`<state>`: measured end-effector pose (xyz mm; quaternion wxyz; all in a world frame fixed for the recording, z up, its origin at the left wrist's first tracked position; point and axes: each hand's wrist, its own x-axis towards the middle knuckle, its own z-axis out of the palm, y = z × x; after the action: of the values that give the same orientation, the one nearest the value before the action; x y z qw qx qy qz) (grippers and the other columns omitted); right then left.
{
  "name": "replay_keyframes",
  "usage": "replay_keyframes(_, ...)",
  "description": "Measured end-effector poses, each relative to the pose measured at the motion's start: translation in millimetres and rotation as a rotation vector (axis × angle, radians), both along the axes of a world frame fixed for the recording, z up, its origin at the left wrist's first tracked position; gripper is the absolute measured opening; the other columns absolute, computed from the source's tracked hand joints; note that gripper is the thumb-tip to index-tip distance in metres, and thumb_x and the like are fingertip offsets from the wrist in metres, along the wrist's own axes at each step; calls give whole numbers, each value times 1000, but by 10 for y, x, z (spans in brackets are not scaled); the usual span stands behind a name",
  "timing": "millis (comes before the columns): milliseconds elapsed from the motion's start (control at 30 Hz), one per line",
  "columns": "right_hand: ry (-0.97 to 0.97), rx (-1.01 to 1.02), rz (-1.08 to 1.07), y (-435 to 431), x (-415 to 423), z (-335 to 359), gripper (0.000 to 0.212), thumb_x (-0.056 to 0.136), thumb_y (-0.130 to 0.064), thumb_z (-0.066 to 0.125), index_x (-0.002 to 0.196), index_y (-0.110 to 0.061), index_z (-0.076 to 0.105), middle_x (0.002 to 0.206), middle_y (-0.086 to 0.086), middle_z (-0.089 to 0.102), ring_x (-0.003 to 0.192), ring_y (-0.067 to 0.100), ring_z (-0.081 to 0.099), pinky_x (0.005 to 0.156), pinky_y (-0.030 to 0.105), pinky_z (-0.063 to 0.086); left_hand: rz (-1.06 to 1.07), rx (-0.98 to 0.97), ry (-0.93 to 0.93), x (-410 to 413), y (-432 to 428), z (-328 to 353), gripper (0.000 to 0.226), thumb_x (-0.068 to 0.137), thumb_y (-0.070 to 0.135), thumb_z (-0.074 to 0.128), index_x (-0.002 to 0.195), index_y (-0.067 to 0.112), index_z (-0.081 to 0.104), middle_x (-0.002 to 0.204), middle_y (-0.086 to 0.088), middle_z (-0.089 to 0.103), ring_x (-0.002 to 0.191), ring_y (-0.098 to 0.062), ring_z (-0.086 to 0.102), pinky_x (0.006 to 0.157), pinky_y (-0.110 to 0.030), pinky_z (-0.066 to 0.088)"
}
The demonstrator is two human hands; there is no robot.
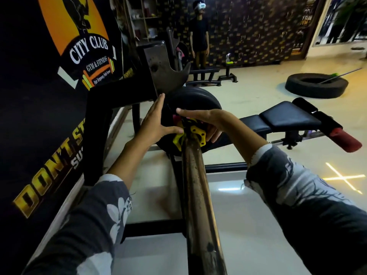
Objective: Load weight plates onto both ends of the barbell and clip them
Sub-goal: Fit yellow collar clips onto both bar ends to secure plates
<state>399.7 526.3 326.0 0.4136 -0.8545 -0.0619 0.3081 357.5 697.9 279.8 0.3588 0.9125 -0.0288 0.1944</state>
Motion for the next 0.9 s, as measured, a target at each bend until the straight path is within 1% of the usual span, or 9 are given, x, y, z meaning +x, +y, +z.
replay_keyframes(100,-4,-26,-12,34,23,-24,102,69,-72,57,141,-7,26,137,27,43,120,42,50,97,51,43,7,-3,3,23,9,-5,118,62,33,83,149,21,4,158,-4,5,145,-19,6,116,-37,14)
replay_keyframes(200,2,45,-22,5,18,-40,92,75,-66,55,139,-6,28,137,27,42,121,43,48,98,50,43,5,-19,8,20,1,6,118,62,35,82,149,21,4,158,-4,5,145,-20,7,117,-39,15)
replay_keyframes(367,94,389,-89,-321,37,-327,77,85,-59,44,134,0,38,135,23,49,115,37,55,91,46,48,7,-34,-23,7,-11,-14,115,64,36,82,149,21,5,158,-4,8,144,-20,10,116,-39,16)
replay_keyframes(433,157,518,-164,-407,27,-454,74,84,-54,51,130,4,44,125,21,58,105,31,62,84,42,53,13,-34,-26,13,-5,-19,116,63,37,82,149,21,6,158,-4,8,144,-20,10,117,-40,17)
replay_keyframes(533,172,586,-215,-420,-4,-482,61,86,-44,55,123,5,52,101,18,66,86,28,65,72,35,56,24,-39,-19,27,-16,-24,117,62,37,83,149,21,6,158,-4,8,145,-21,10,117,-43,17)
replay_keyframes(667,169,660,-262,-420,-19,-522,40,91,-32,53,111,1,57,94,15,65,83,25,63,81,36,51,30,-48,-35,36,-20,-38,117,61,37,83,149,21,6,158,-5,8,145,-22,10,117,-44,16)
replay_keyframes(733,198,687,-282,-416,-12,-612,30,91,-30,54,100,-2,61,90,13,68,82,23,64,78,34,52,36,-43,-40,28,-27,-48,117,61,37,83,149,21,6,158,-5,8,145,-22,10,117,-43,16)
replay_keyframes(833,210,703,-296,-413,16,-696,24,91,-28,54,87,-5,62,69,7,73,79,20,64,70,31,54,41,-44,-51,33,-28,-63,117,62,36,83,149,20,7,158,-5,9,144,-22,10,116,-41,16)
replay_keyframes(900,202,699,-318,-410,29,-709,21,90,-26,56,86,-6,62,75,8,71,78,19,64,69,29,55,34,-48,-57,44,-19,-76,118,60,38,83,149,20,8,158,-6,9,145,-22,10,118,-43,16)
